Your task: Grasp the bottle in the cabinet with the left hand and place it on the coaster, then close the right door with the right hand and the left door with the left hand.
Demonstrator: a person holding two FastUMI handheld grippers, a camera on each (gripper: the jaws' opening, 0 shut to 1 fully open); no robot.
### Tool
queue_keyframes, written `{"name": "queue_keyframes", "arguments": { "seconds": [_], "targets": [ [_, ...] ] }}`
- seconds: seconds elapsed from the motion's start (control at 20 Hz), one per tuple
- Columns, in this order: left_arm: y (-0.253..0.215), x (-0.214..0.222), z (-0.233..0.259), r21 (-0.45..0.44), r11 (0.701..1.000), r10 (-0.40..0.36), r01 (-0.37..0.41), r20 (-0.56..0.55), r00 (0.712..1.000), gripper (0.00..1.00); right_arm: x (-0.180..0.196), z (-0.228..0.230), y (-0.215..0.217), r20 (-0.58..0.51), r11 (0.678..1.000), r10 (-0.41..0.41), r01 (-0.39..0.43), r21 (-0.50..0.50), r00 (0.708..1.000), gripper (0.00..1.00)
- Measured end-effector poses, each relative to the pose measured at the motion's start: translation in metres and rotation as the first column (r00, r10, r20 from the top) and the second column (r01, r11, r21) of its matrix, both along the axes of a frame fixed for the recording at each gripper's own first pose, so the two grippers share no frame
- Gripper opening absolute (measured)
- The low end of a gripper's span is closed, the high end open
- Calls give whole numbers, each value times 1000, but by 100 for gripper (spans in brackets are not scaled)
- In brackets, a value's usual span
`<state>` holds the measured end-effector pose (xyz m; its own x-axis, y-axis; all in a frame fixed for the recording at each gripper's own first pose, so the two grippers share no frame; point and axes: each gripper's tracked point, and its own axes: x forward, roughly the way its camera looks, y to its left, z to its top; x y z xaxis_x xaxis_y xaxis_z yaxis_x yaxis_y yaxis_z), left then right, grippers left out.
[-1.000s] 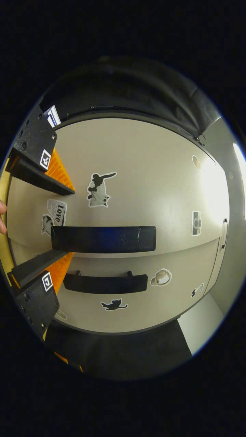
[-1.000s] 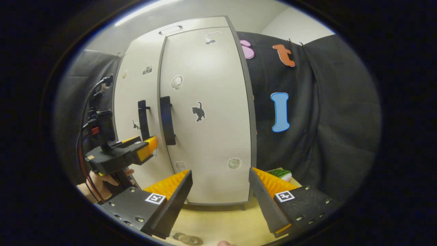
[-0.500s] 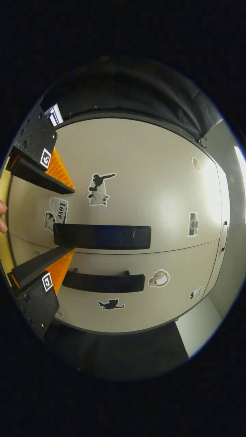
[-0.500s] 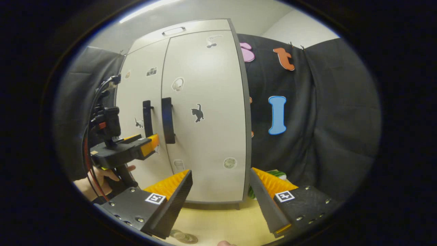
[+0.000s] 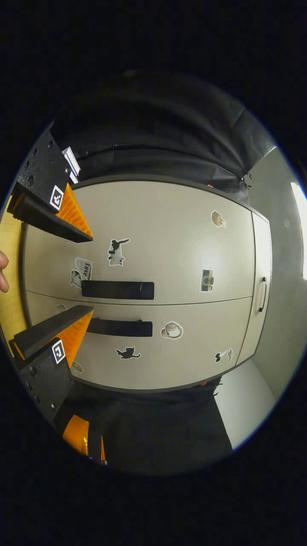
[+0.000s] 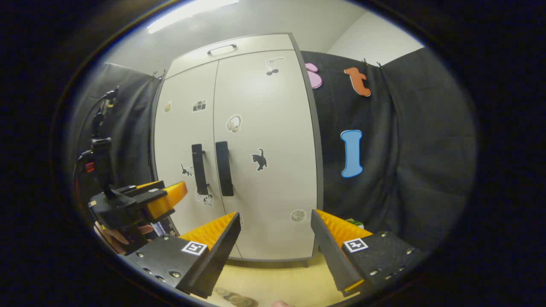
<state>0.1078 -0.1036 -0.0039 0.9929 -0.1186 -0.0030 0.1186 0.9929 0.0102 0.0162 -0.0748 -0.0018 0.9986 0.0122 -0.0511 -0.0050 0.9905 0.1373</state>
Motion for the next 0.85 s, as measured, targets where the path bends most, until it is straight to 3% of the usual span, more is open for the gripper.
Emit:
{"name": "queue_keyframes", "arguments": {
  "seconds": [0.05,0.4,0.85],
  "targets": [
    [4,-10,1,-3,1000,3,-3,-7,1000,94,-1,3,3,3,1000,1,-1,3,1000,100],
    [36,-73,-2,-15,998,60,-60,-32,998,94,-14,11,27,18,1000,13,-13,-20,1000,100],
    [49,-100,6,20,996,85,-84,-17,996,93,-32,18,38,48,999,-12,14,-37,999,100]
  ]
}}
